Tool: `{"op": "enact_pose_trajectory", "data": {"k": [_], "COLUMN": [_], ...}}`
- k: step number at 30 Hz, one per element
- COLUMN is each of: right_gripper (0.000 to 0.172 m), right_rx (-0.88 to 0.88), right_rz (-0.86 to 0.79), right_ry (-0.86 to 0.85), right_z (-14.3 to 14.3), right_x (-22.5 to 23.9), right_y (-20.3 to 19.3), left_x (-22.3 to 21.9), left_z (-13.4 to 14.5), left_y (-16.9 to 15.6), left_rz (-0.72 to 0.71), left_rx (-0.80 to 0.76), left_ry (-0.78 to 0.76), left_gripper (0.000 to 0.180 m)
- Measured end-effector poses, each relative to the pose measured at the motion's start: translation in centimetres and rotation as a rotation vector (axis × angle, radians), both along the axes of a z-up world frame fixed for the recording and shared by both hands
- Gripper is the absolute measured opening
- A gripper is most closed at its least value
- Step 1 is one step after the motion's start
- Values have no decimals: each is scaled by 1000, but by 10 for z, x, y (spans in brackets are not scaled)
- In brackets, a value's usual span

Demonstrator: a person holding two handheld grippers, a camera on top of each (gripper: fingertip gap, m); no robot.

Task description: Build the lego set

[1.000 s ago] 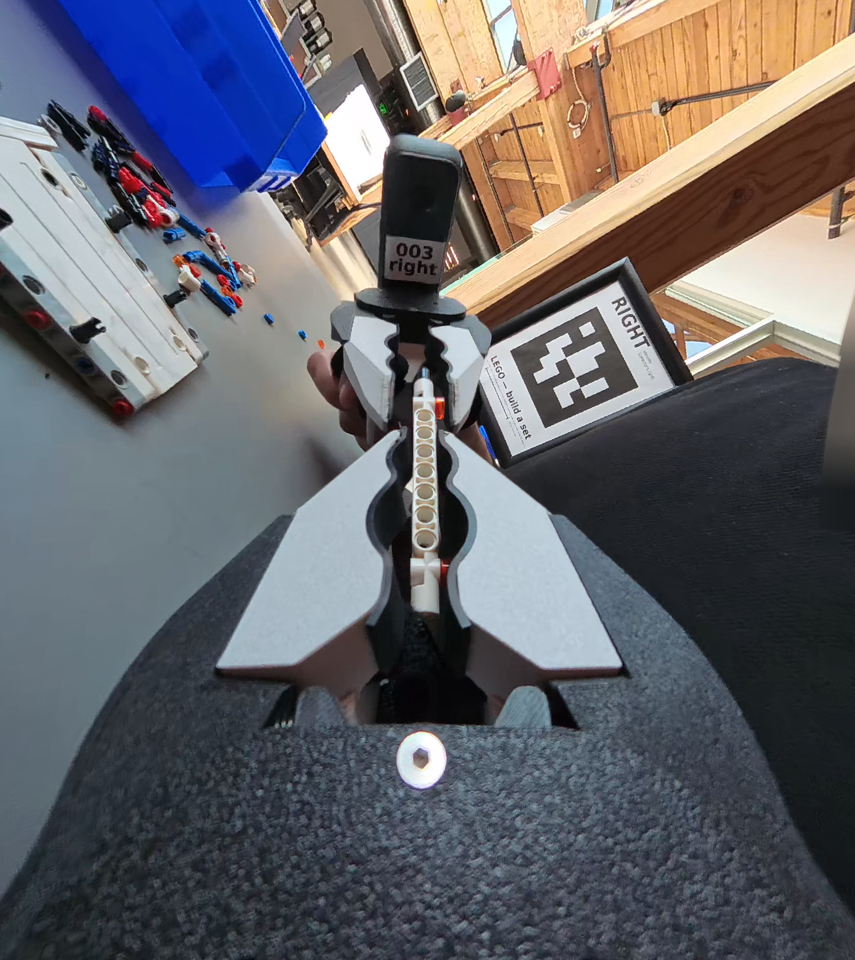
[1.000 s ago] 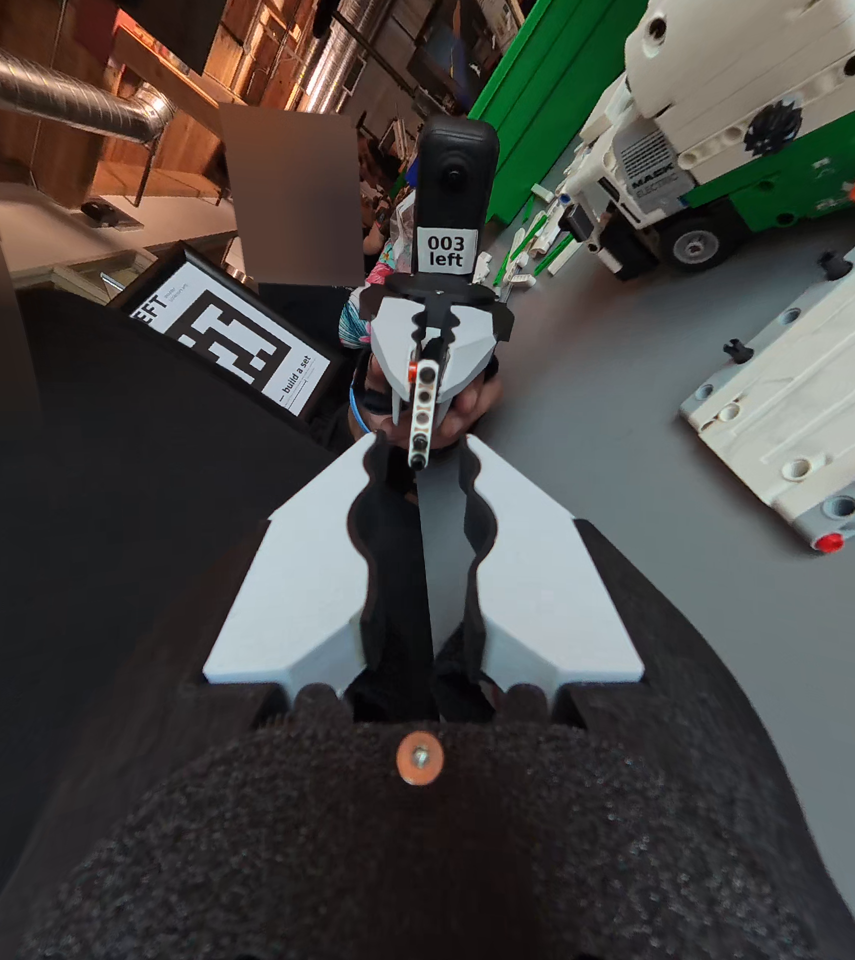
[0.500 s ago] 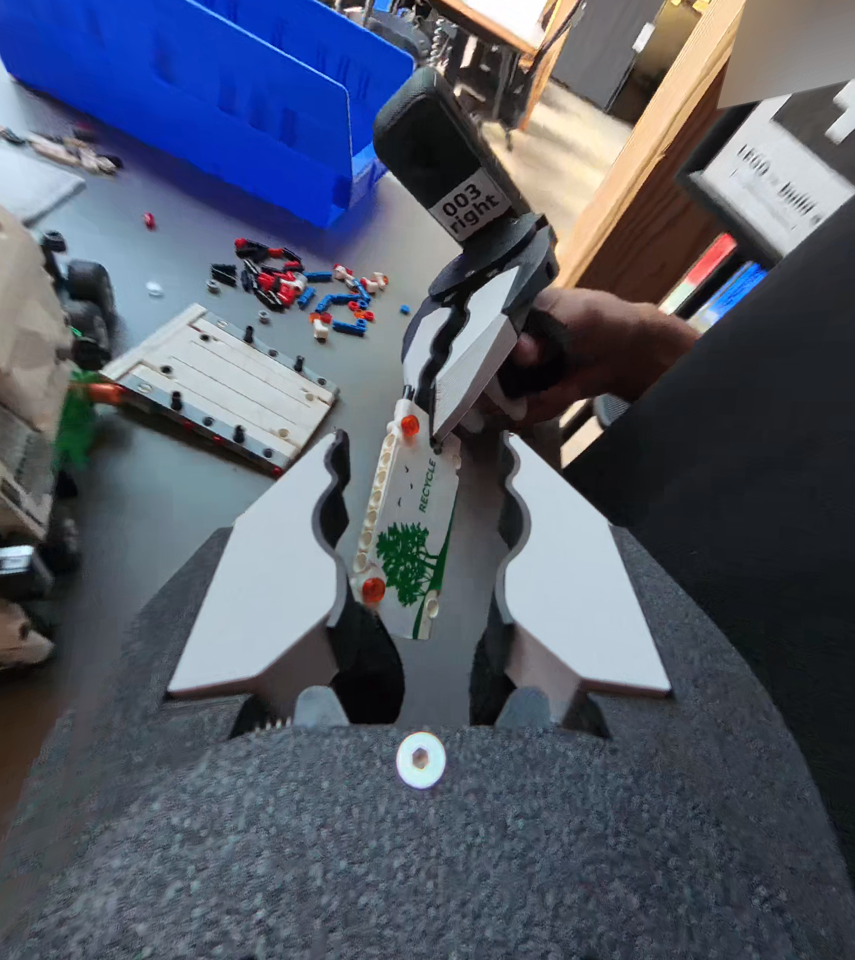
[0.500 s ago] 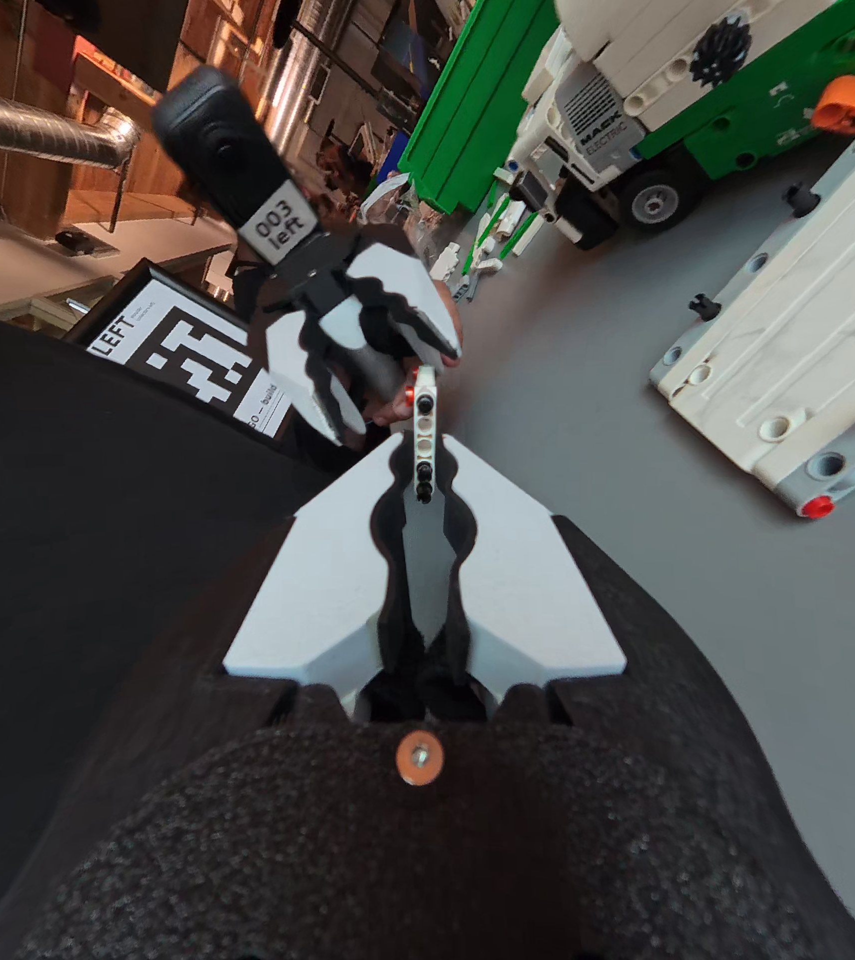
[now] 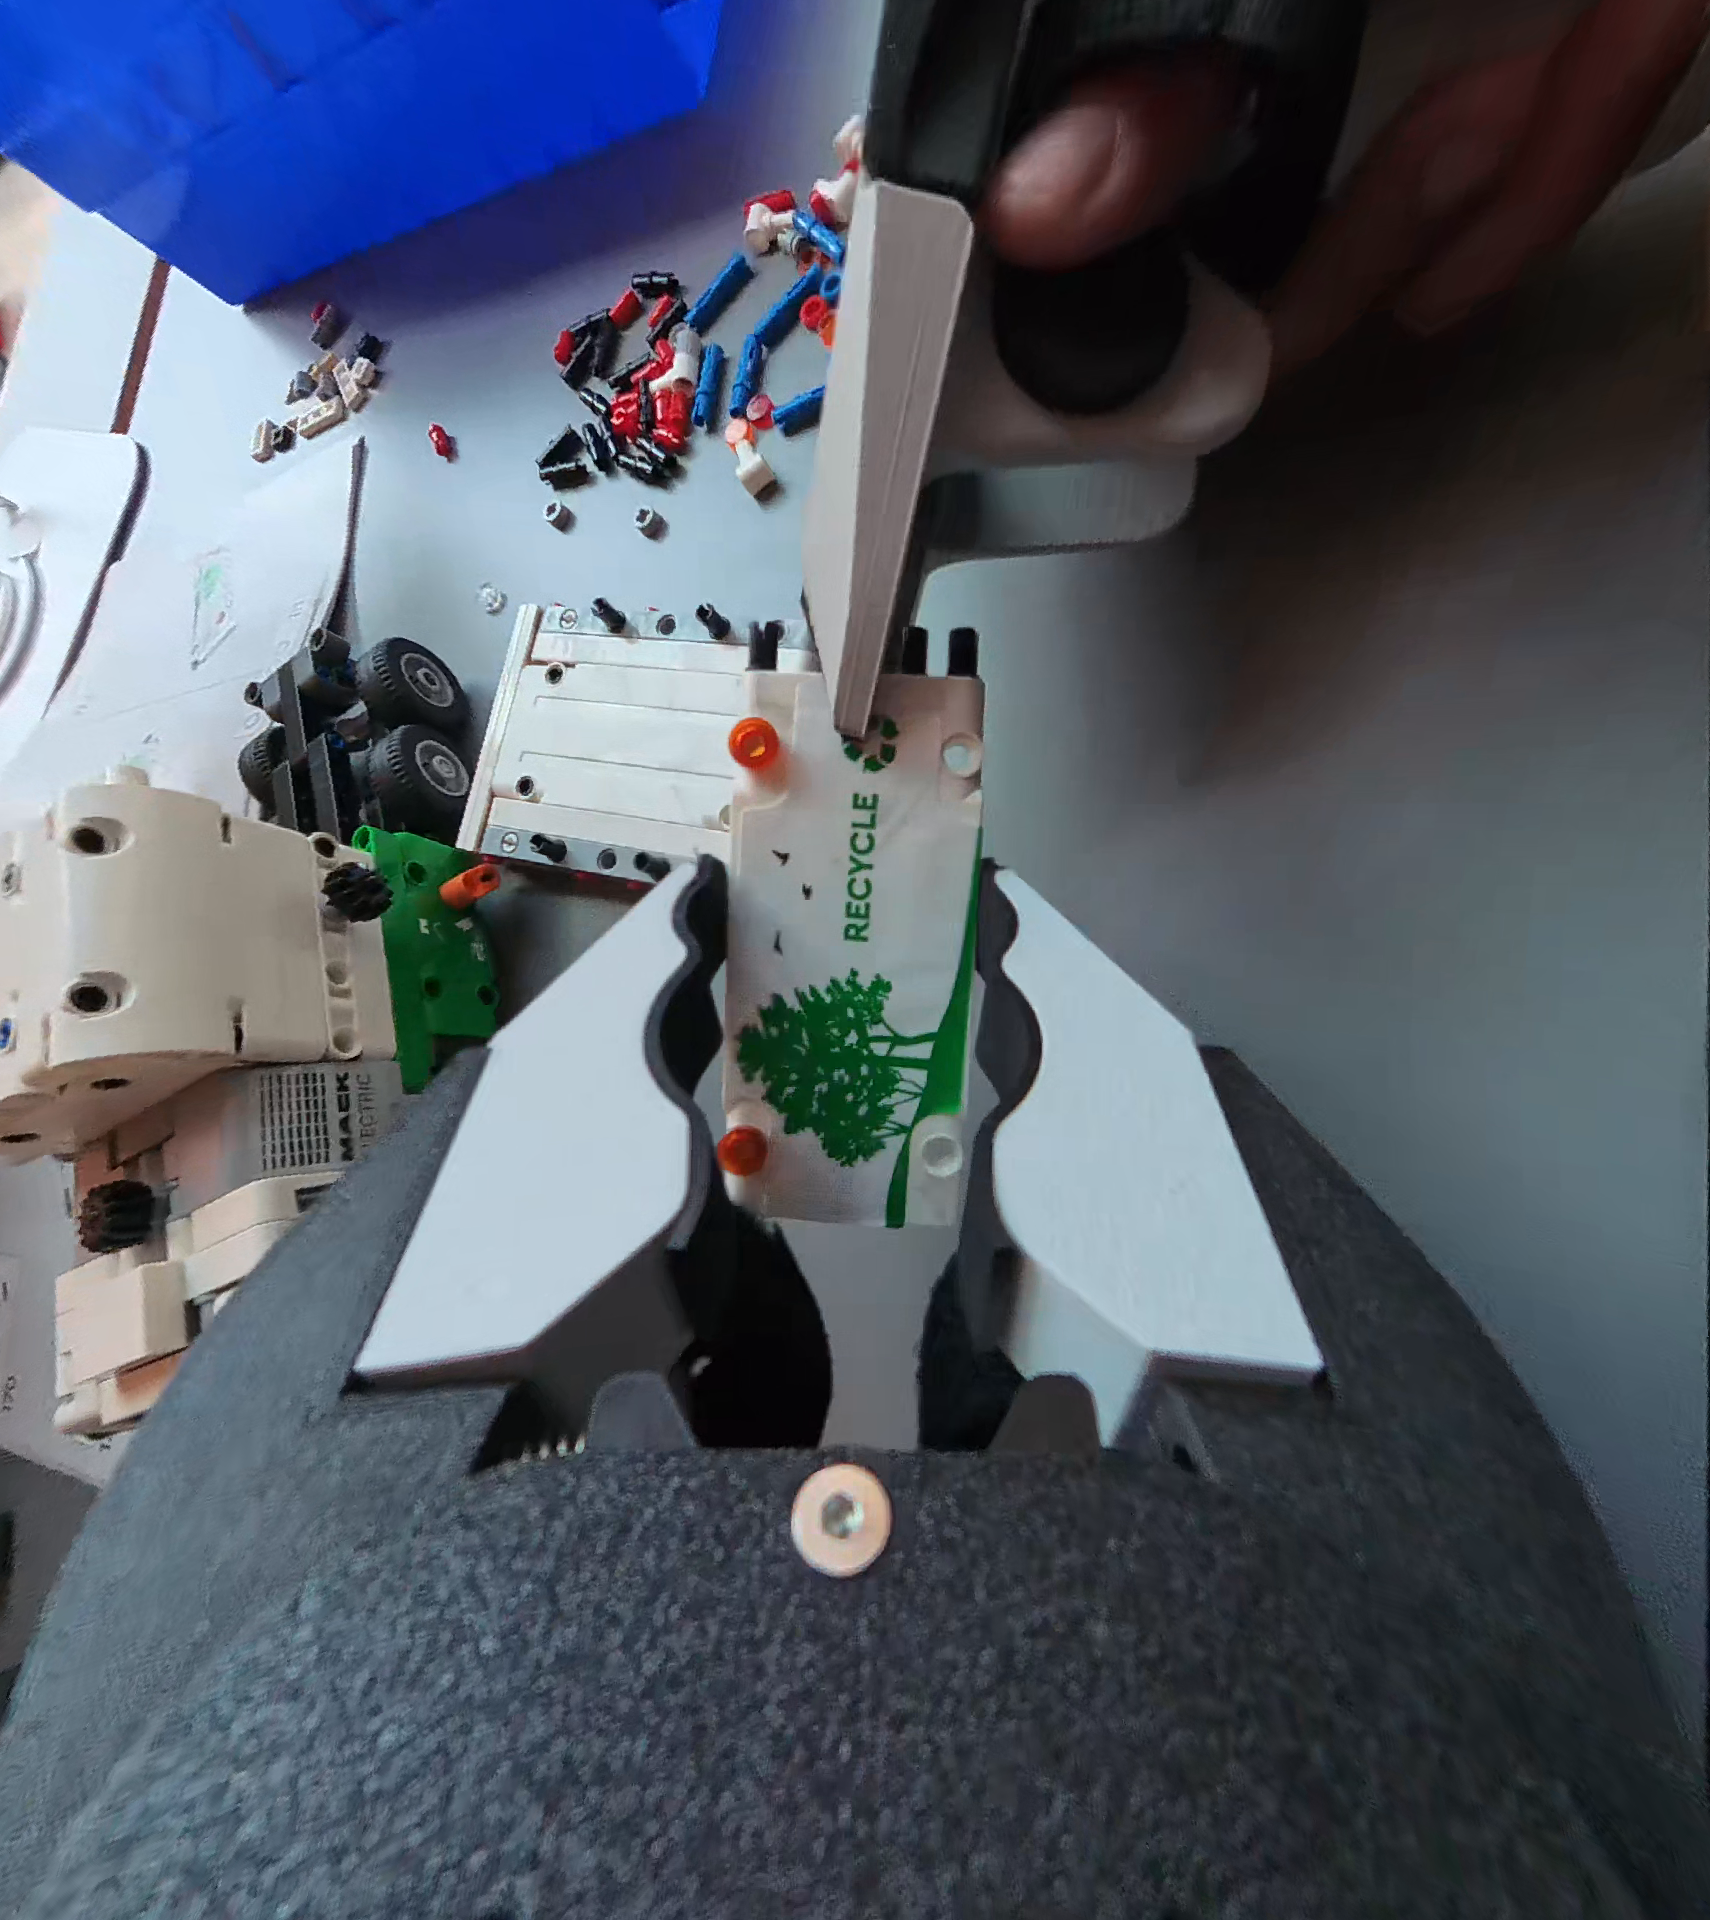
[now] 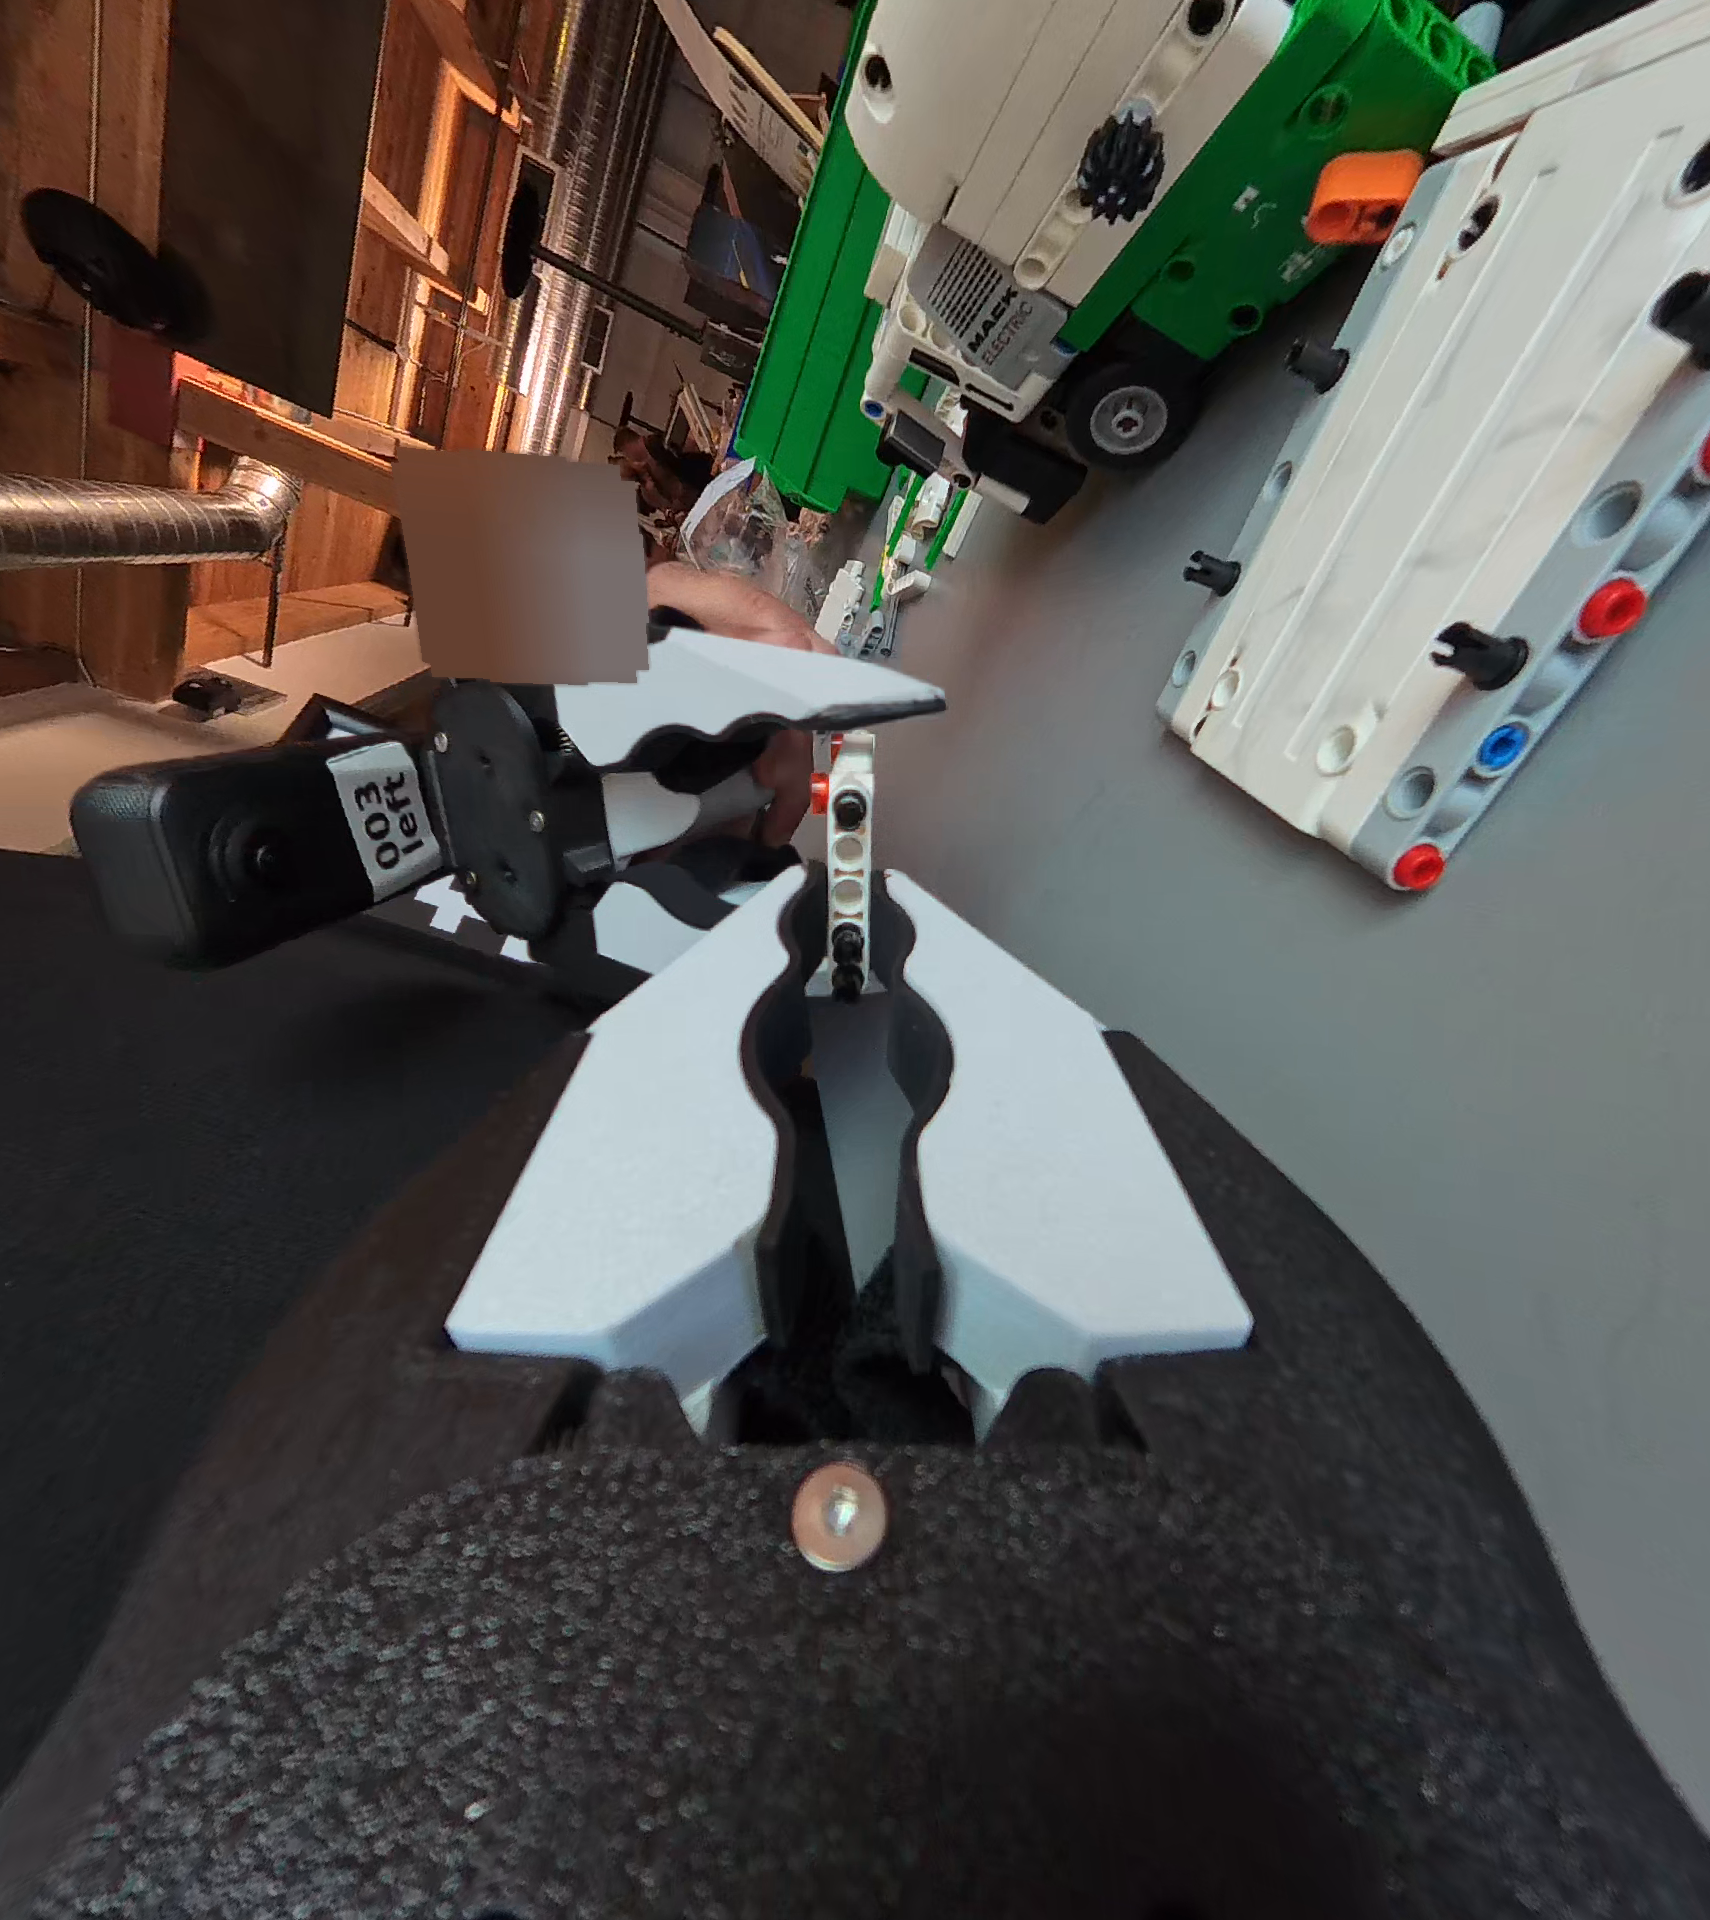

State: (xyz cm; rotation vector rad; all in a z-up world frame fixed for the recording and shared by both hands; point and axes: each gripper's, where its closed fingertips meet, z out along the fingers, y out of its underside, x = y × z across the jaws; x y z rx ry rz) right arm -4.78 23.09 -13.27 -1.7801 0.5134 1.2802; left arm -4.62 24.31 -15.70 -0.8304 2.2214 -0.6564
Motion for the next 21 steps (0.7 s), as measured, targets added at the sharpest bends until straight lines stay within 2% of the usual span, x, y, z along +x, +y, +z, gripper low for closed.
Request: {"op": "enact_pose_trajectory", "data": {"k": [4,7,10,14,18,21], "right_gripper": [7,20,21,24,28,39], "right_rx": [24,54,72,47,133,181], "right_rz": [18,28,-22,-63,92,241], "right_ry": [-12,-72,-226,-523,-602,-723], "right_z": [3,6,9,2,5,-5], "right_x": [0,5,26,53,22,-12], "right_y": [-1,-4,-9,-17,-14,-12], "left_x": [1,-3,-14,-35,-45,-45], "left_z": [-5,-12,-20,-24,-31,-33], "left_y": [1,7,11,1,-5,-6], "left_rz": [15,35,40,-27,-140,-216], "left_rx": [17,26,-16,-107,-88,-42], "left_ry": [13,39,102,227,327,379], "left_gripper": [46,46,46,46,46,46]}}
